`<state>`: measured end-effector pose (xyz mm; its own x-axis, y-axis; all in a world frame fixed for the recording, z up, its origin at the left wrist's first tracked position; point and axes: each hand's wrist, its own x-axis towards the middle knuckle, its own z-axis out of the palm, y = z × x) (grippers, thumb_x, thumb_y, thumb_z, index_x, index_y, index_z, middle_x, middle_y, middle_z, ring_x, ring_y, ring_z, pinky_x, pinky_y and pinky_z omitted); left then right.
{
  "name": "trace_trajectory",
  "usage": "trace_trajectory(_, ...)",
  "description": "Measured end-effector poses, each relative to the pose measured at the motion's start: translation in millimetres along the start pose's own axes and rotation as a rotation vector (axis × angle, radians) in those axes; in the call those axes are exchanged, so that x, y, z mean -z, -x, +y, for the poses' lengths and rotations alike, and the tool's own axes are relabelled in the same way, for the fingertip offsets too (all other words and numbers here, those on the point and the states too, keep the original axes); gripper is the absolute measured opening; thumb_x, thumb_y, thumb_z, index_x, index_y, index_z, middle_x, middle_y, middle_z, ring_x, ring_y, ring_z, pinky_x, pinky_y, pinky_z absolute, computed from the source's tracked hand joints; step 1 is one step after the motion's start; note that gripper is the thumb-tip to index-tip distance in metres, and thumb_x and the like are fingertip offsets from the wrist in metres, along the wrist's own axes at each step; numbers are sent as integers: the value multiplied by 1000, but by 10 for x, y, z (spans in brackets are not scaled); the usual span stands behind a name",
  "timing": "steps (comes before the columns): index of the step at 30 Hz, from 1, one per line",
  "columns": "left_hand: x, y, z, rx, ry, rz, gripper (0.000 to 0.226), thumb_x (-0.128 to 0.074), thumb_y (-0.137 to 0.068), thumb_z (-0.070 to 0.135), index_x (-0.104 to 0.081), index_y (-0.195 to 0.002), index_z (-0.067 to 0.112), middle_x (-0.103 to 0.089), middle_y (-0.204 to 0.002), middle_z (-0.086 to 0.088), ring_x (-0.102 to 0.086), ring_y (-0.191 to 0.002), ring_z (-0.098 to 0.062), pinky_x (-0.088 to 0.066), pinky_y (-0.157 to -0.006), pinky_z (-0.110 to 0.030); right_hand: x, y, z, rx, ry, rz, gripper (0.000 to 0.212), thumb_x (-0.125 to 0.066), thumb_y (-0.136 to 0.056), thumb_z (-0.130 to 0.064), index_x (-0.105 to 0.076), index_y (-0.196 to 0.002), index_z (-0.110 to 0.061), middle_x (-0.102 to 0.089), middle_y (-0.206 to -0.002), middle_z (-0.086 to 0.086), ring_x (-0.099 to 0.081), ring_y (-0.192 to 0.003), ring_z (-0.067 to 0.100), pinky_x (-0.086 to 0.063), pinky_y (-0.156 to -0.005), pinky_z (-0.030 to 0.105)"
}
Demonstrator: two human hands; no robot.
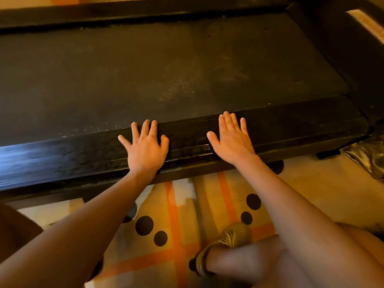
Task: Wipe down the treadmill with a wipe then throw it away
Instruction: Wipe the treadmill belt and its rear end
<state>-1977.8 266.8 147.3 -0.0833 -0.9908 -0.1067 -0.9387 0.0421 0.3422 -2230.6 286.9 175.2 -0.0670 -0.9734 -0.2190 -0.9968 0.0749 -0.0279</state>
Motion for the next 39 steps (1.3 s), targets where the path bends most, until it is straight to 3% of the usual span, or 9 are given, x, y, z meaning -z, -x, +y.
trace_trajectory(14, 10, 7, -11, -4, 55, -1, 62, -29, -107, 53, -19, -163, 29, -12, -171, 1, 0, -158, -27, -1, -123, -65, 4, 108, 91, 82, 97, -56, 80, -9, -103, -64, 8, -163, -13, 13, -171, 8, 13, -157, 24, 8, -127, 45)
trace_trajectory(21, -107, 158, 500, 49, 63, 29, 54, -31, -108, 46, -27, -160, 33, -12, -171, -2, -1, -157, -35, 0, -117, -73, -48, 491, 33, 62, 35, -35, 77, -11, -105, -61, 6, -164, -15, 11, -171, 7, 14, -157, 23, 8, -127, 46)
trace_trajectory(30, -232, 95, 831, 154, 28, 38, 55, -29, -106, 51, -24, -160, 41, -10, -172, -1, 2, -157, -38, 2, -113, -78, 77, 13, 85, 59, -48, -23, 74, -16, -107, -57, 1, -164, -12, 7, -172, 9, 11, -158, 25, 8, -127, 46)
trace_trajectory(35, -215, 57, 915, 201, 83, 47, 54, -33, -107, 45, -28, -160, 38, -11, -171, -3, 4, -156, -40, 5, -113, -77, -9, 500, 205, 128, -35, -19, 74, -16, -107, -58, 3, -164, -14, 8, -172, 8, 11, -158, 24, 7, -128, 46)
trace_trajectory(39, -227, 8, 1034, 249, 113, 41, 54, -34, -108, 38, -27, -161, 31, -8, -171, -9, 6, -155, -45, 6, -114, -75, 14, 292, 261, 162, -18, 3, 74, -16, -108, -57, 0, -164, -12, 5, -172, 9, 9, -158, 24, 7, -128, 46)
